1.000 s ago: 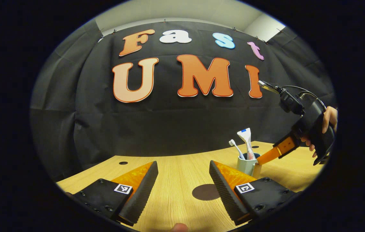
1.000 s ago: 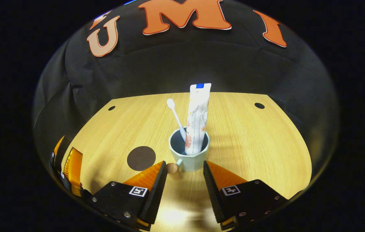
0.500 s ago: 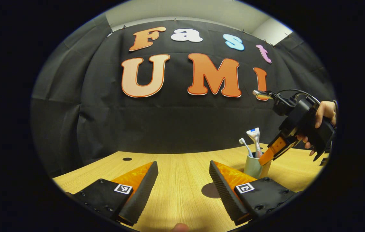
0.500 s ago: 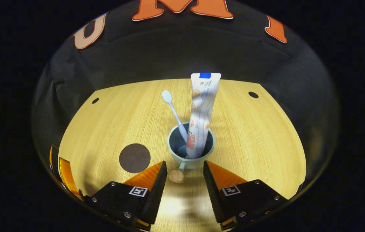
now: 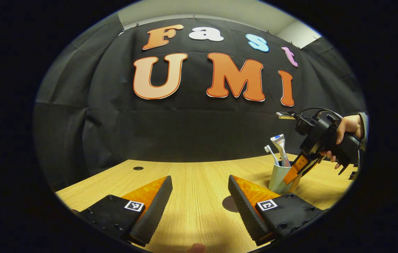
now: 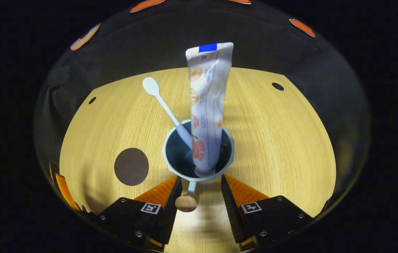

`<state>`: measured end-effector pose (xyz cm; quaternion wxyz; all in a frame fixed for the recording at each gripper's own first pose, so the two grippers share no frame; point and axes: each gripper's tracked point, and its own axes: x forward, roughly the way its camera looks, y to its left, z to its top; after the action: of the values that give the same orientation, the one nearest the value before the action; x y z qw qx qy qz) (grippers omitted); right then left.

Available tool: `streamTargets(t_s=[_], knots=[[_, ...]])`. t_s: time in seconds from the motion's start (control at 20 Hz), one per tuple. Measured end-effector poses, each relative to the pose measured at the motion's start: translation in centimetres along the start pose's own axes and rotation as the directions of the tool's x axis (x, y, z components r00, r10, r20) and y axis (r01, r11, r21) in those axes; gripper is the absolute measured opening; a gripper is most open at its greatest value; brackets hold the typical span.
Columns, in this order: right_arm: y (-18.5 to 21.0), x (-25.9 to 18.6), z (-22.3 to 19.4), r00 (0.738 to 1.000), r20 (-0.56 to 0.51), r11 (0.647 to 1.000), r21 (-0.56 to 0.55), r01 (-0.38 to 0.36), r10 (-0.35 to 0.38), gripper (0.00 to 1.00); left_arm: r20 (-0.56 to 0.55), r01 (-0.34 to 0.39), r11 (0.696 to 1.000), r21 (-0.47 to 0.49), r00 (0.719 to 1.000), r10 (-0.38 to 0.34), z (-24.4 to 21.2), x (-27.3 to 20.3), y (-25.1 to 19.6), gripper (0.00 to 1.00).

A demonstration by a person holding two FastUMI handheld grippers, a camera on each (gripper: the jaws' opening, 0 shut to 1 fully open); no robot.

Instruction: Put the toothbrush and toothpaste on the desktop into the cup, then pick up the cup and place it on the coaster on the desktop.

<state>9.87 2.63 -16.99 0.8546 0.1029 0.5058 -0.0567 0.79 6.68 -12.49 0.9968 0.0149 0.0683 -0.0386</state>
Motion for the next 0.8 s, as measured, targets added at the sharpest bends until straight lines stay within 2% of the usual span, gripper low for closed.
streamTargets(t_s=[0.35,0.45,0.5,0.6,0.65,0.8], knots=[[-0.7,1.8,-0.6,0.999,-0.012,0.998,-0.040,0.042,-0.043,0.51,-0.016,-0.001,1.000,-0.005,1.000,0.000,-0.4,-0.1,-0.2,1.00],[-1.2,2.0,-1.1,0.998,0.001,0.996,-0.052,0.070,-0.070,0.43,-0.020,-0.008,1.000,-0.004,1.000,0.008,-0.4,-0.3,-0.1,1.00],[-1.4,2.1,-1.2,0.997,0.006,0.996,-0.045,0.072,-0.072,0.34,-0.023,-0.010,1.000,-0.003,1.000,0.010,-0.5,-0.3,-0.1,1.00],[-1.4,2.1,-1.3,0.999,0.011,0.999,-0.007,0.046,-0.046,0.26,-0.032,-0.015,1.000,0.003,0.999,0.016,-0.6,-0.4,-0.1,1.00],[-1.4,2.1,-1.2,0.999,0.015,0.999,0.005,0.035,-0.036,0.29,-0.032,-0.019,1.000,0.004,0.999,0.019,-0.5,-0.4,0.0,1.00],[-0.9,2.1,-0.9,0.998,0.054,1.000,0.003,0.024,-0.024,0.24,-0.028,-0.020,1.000,0.010,0.999,0.021,-0.4,-0.4,0.0,1.00]])
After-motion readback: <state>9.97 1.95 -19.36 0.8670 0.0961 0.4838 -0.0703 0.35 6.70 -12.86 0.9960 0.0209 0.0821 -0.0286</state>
